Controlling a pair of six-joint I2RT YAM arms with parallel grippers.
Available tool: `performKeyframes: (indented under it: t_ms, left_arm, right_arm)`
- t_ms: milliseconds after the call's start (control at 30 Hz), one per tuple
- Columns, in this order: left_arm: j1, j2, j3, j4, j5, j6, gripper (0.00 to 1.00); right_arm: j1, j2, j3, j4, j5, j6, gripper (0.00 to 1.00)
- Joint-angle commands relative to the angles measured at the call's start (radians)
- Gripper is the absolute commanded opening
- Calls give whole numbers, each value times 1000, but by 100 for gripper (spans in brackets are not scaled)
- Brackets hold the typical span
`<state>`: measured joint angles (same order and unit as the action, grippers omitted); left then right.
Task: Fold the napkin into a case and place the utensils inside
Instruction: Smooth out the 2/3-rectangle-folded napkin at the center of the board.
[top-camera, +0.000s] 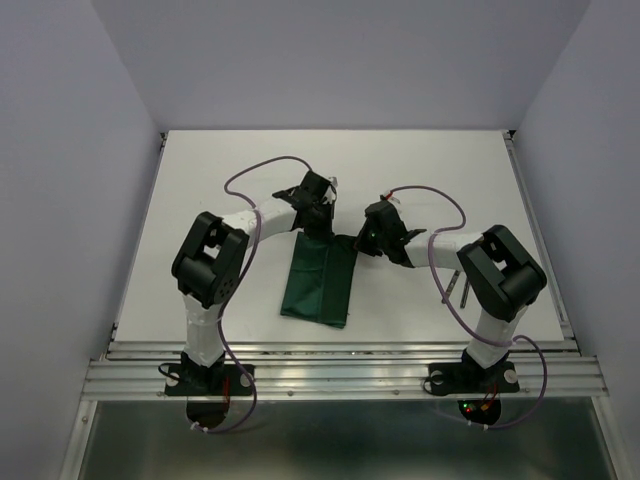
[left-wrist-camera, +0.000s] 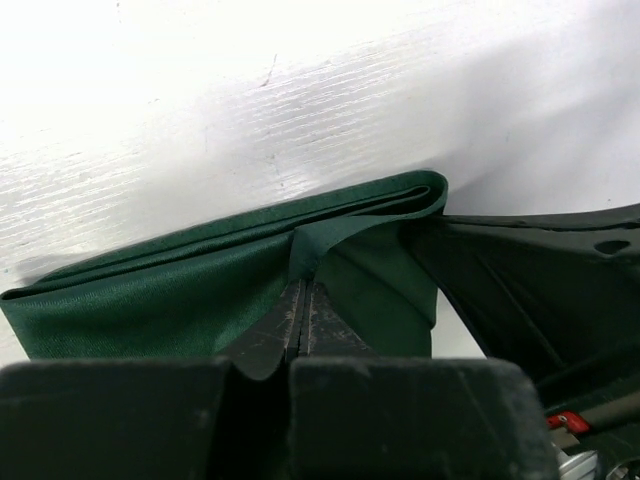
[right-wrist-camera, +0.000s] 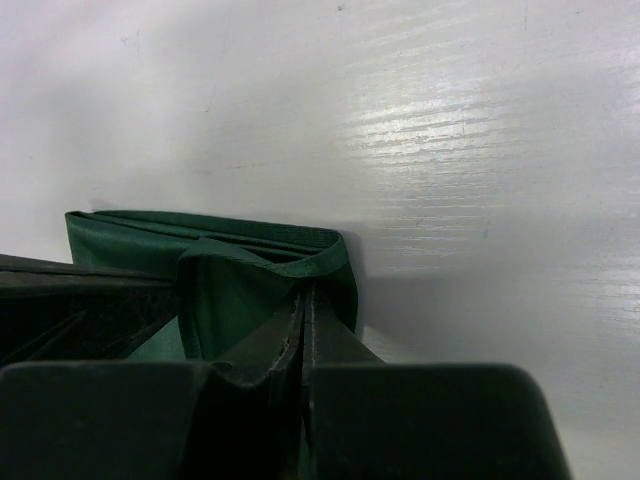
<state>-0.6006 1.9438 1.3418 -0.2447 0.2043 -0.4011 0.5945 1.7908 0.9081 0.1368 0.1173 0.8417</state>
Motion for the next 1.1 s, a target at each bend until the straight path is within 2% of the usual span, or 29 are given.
performKeyframes:
  t_ms: [0, 333, 633, 1067]
  left_arm:
    - [-2, -22, 39, -4, -22, 13, 0]
    - [-28, -129, -59, 15, 16, 25, 0]
    - [-41, -94, -37, 24, 66, 30, 0]
    - [-41, -22, 33, -22, -36, 41, 0]
  right_arm:
    - [-5, -18, 12, -28, 38, -18, 1]
    - [-5, -25, 15, -32, 36, -23, 1]
    - [-5, -31, 20, -49, 30, -32, 1]
    - [-5, -42, 6, -55, 19, -38, 1]
